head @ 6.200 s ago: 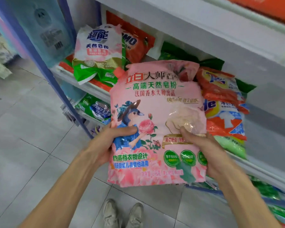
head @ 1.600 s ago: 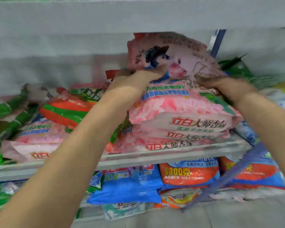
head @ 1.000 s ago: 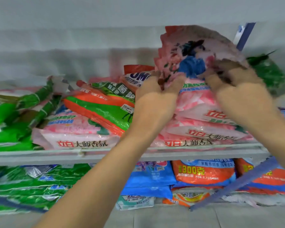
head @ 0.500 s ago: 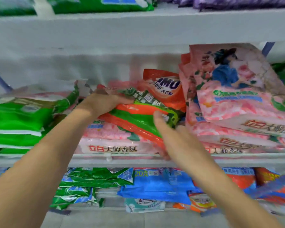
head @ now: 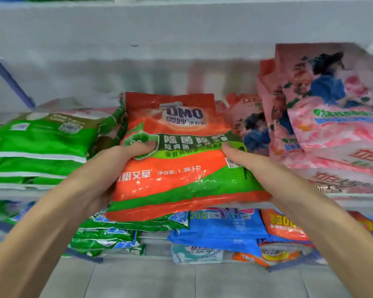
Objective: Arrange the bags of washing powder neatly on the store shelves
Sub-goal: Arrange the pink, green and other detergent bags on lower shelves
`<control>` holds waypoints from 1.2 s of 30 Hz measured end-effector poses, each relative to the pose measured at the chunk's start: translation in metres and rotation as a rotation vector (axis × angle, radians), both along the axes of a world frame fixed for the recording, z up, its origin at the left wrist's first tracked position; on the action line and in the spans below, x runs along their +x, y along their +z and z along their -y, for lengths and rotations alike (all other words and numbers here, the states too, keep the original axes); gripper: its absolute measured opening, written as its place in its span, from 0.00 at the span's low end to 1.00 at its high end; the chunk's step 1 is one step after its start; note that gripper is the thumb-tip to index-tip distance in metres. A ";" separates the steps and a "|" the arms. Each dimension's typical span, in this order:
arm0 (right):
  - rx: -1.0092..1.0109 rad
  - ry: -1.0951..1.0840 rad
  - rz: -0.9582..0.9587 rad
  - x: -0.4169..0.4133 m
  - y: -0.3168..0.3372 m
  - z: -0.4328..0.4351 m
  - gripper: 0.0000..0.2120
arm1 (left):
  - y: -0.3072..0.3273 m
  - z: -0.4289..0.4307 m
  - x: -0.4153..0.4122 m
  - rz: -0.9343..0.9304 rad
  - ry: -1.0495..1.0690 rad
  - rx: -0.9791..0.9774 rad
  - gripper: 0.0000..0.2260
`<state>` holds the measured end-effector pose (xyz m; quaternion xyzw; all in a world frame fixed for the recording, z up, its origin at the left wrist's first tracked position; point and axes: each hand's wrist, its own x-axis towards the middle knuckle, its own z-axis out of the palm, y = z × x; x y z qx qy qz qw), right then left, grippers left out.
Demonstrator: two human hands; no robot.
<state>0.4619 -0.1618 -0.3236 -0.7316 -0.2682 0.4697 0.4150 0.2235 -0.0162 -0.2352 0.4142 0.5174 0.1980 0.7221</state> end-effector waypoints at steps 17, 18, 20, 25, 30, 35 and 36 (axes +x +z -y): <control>0.133 -0.155 -0.475 -0.126 0.062 0.070 0.25 | 0.011 0.107 -0.089 0.087 -0.045 0.036 0.08; 0.141 -0.153 -0.537 -0.130 0.069 0.075 0.24 | 0.020 0.117 -0.094 0.069 -0.014 0.017 0.08; 0.166 -0.128 -0.611 -0.137 0.084 0.080 0.20 | 0.028 0.127 -0.100 0.049 0.038 -0.064 0.10; 0.216 -0.163 -0.685 -0.161 0.119 0.087 0.18 | 0.047 0.156 -0.138 0.211 0.195 -0.107 0.14; 0.125 0.031 -0.729 -0.202 0.147 0.089 0.18 | 0.075 0.187 -0.189 0.347 0.272 -0.095 0.12; 0.210 0.184 -0.666 -0.241 0.181 0.082 0.17 | 0.114 0.205 -0.235 0.395 0.363 0.052 0.12; 0.231 0.214 -0.646 -0.249 0.188 0.079 0.18 | 0.120 0.206 -0.245 0.395 0.392 0.089 0.12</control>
